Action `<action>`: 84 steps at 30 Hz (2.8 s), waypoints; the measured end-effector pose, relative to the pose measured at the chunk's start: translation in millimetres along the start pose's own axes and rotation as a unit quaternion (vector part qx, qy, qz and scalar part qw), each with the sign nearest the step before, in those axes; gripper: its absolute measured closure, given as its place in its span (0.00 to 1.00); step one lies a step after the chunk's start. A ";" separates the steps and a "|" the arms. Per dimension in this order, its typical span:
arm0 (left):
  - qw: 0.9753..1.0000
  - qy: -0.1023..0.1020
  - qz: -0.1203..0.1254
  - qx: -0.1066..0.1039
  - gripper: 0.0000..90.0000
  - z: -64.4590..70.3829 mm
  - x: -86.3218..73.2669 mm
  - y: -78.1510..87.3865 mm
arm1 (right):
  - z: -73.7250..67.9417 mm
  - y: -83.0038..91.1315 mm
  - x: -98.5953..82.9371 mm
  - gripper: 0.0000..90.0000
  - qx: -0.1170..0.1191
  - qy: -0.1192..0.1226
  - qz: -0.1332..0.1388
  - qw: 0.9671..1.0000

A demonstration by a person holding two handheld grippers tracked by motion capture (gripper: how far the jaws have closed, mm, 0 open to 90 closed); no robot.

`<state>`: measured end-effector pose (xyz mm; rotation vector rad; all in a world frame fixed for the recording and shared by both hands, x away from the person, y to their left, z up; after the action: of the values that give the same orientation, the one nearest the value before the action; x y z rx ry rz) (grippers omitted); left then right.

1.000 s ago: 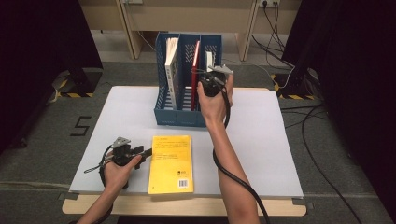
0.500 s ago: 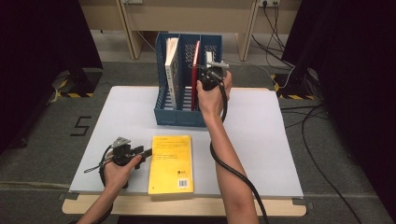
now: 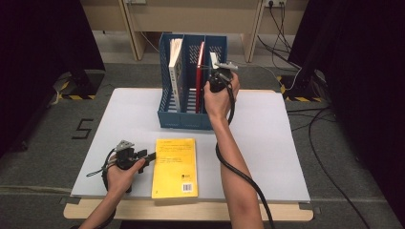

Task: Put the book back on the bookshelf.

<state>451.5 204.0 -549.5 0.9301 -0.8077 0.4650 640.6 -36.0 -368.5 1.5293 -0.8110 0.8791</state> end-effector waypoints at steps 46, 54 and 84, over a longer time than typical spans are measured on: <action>1.000 -0.001 -0.003 -0.003 0.54 1.1 -2.5 -2.9 | -3.7 -46.2 35.4 0.83 -0.004 0.034 0.042 0.999; 1.000 0.000 -0.004 -0.002 0.54 0.1 -2.9 -2.7 | -4.9 -55.6 32.8 0.83 -0.004 0.034 0.034 0.999; 1.000 -0.004 -0.006 -0.005 0.54 3.1 -4.4 -4.3 | -13.8 -42.2 18.3 0.68 0.039 0.049 0.046 0.997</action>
<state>450.4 199.0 -554.1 0.9272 -0.8096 0.4465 684.9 -17.6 -371.4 1.5133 -0.7895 1.0550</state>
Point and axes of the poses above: each handheld gripper's, and its own axes: y roughly backward along the jaws, x roughly out of its top, z roughly to its right, the point moved 10 cm from there along -y, roughly forward along the jaws, and after that the axes turned 2 degrees about -x, right-handed, at the moved point
